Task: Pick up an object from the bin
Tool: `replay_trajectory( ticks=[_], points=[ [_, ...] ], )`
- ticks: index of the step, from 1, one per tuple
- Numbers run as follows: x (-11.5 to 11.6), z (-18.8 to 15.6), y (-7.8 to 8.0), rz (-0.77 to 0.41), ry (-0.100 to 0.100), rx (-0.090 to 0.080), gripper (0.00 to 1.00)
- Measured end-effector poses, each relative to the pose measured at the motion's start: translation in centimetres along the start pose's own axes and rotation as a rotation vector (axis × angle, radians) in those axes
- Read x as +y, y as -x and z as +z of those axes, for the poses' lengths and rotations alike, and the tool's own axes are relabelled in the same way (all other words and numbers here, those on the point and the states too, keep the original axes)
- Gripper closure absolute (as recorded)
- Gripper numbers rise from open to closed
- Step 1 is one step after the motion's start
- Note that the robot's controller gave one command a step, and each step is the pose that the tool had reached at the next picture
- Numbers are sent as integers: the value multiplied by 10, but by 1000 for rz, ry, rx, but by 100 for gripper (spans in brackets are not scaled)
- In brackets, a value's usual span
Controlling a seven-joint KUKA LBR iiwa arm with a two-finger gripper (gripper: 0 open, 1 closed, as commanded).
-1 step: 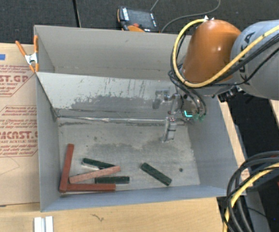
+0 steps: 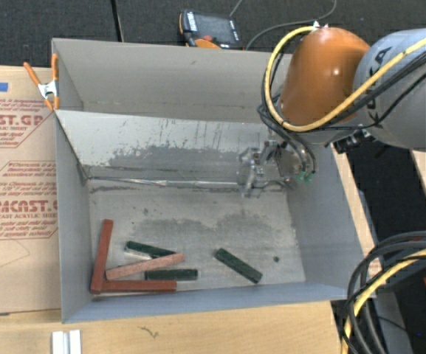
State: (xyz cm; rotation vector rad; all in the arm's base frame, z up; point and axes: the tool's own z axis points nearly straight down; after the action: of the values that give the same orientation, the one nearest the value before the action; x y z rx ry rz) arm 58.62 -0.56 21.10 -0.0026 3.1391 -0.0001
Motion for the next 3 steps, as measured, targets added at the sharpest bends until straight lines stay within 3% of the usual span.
replay_trajectory(
  ticks=[1,2,3],
  points=[
    [7,51,-46,268,1,7,100],
    [7,50,-44,267,0,2,0],
    [-9,132,-97,211,-1,14,0]
  ],
)
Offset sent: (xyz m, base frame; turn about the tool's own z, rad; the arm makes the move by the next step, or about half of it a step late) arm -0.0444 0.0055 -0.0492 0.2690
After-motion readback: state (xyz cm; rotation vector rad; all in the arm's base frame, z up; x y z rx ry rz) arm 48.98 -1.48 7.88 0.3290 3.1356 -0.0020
